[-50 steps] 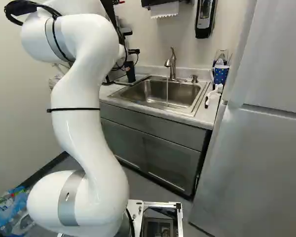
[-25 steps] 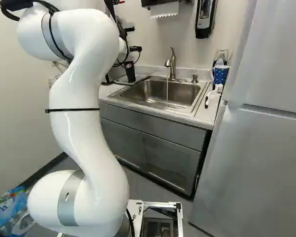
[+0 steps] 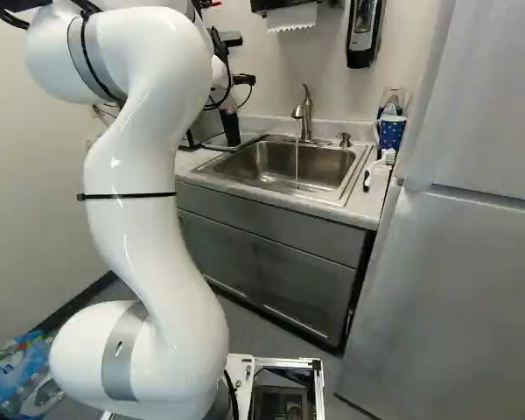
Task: Rinse the cup and place it in the tray
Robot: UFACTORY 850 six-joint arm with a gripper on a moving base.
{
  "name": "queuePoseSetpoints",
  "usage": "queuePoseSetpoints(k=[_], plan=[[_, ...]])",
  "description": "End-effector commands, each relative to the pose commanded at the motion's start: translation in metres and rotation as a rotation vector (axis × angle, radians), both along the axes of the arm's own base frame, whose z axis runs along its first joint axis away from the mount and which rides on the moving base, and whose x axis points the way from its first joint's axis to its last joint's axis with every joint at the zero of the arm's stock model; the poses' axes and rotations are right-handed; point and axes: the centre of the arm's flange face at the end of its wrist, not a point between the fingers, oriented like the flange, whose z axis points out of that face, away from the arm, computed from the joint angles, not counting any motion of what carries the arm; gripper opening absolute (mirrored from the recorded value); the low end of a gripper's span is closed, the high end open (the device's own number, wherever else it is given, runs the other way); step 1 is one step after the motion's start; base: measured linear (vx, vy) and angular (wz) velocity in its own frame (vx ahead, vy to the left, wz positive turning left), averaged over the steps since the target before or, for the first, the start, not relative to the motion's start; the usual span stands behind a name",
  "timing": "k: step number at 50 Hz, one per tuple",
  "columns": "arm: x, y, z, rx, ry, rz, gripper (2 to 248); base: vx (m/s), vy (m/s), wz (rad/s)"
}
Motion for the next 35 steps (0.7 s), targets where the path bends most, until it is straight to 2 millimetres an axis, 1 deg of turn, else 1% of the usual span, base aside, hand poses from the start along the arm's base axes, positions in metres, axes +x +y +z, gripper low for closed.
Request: queuePoseSetpoints(k=[24,35], plan=[[-0.006,-0.019,0.028,0.002,-0.040,-0.025,247,0.000,0.000,0.000],[-0.008,-0.029,0.028,0.002,-0.036,-0.040,247,0.000,0.000,0.000]])
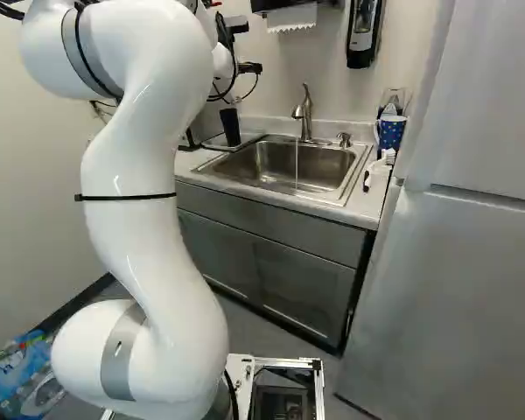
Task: Rinse the cup and place it in the tray
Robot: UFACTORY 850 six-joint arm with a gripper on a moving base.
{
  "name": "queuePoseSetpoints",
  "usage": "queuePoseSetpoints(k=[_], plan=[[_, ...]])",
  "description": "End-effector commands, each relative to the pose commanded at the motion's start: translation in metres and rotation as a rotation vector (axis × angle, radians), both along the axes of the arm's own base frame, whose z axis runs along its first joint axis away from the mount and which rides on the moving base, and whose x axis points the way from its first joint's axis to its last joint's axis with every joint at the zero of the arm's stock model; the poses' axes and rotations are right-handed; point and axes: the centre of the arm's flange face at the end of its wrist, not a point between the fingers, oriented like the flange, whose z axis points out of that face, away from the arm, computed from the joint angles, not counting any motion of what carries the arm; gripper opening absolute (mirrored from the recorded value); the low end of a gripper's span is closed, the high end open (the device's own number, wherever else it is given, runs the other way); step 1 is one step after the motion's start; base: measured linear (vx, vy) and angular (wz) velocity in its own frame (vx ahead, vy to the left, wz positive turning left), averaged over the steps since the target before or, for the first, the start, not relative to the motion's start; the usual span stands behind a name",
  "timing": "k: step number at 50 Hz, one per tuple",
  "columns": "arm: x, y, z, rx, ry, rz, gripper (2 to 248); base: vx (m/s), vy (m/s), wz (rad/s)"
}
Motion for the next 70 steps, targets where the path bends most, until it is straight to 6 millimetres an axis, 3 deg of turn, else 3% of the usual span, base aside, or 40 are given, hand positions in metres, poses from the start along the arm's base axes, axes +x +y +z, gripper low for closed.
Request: queuePoseSetpoints(k=[31,70], plan=[[-0.001,-0.038,0.000,0.000,0.001,-0.052,247,0.000,0.000,0.000],[0.000,-0.101,-0.001,0.000,-0.002,-0.140,247,0.000,0.000,0.000]])
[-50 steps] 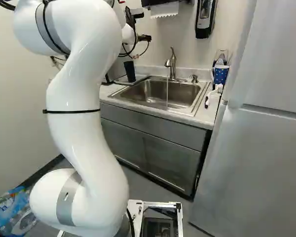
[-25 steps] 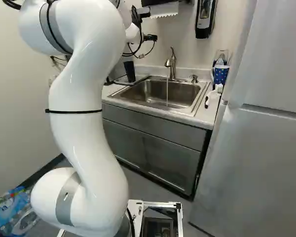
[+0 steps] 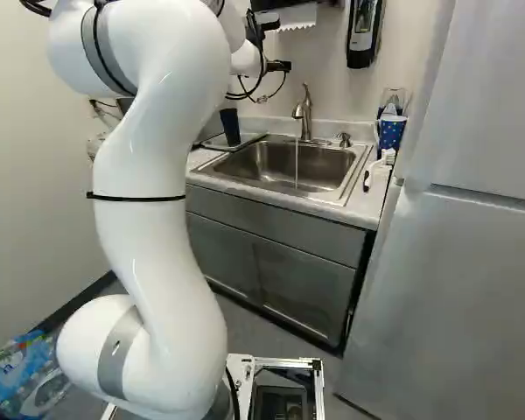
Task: Rinse the cup and place it in the tray
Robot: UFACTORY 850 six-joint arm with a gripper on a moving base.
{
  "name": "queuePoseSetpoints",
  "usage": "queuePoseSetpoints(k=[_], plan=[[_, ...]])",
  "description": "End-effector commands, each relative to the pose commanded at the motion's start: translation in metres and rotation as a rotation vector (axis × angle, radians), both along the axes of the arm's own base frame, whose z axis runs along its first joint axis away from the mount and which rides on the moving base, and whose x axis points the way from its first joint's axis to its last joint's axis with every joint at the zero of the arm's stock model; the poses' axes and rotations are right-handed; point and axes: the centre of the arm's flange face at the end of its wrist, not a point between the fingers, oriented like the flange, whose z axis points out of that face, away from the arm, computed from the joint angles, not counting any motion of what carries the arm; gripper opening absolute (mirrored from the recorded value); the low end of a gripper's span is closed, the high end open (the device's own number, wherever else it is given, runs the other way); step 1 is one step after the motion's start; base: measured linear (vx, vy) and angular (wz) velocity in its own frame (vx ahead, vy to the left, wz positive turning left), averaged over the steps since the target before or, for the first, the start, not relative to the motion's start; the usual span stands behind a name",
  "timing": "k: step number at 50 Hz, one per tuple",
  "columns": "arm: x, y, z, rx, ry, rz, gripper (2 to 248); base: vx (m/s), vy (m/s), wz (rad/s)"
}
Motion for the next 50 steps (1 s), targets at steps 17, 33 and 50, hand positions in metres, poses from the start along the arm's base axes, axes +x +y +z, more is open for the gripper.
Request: queuePoseSetpoints(k=[17,33,50], plan=[[0.003,-0.028,-0.001,-0.001,-0.005,-0.038,247,0.000,0.000,0.000],[0.017,-0.040,-0.004,-0.002,-0.016,-0.050,247,0.000,0.000,0.000],[0.028,-0.050,-0.007,-0.004,-0.025,-0.062,247,0.000,0.000,0.000]])
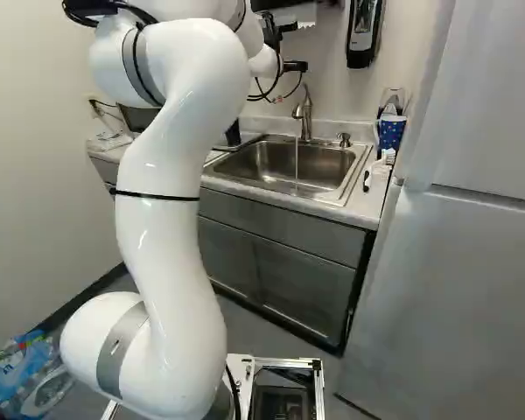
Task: Rinse the cup and place it in the tray
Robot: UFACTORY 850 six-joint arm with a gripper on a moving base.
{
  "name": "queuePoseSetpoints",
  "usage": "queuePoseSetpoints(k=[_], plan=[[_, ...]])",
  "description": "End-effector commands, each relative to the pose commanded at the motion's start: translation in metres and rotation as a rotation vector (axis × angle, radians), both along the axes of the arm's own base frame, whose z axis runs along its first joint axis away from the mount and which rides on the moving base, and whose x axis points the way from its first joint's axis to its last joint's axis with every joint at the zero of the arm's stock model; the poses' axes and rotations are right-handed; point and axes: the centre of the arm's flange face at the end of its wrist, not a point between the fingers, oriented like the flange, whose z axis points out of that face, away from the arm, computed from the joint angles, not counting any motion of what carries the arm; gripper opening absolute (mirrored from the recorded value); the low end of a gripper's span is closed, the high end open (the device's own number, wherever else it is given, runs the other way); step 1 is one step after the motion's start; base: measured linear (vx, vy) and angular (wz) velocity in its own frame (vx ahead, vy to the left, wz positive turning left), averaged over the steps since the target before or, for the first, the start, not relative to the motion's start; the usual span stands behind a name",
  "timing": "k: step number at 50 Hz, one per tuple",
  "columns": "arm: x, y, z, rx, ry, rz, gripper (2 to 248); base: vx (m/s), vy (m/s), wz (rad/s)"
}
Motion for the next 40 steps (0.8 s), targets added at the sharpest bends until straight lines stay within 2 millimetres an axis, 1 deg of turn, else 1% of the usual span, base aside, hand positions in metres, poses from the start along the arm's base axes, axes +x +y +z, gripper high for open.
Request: queuePoseSetpoints(k=[8,26,40], plan=[[0.004,-0.005,-0.004,0.000,0.001,-0.005,247,0.000,0.000,0.000],[0.007,-0.008,-0.023,0.006,0.031,-0.008,247,0.000,0.000,0.000],[0.007,-0.008,-0.023,0.006,0.031,-0.008,247,0.000,0.000,0.000]])
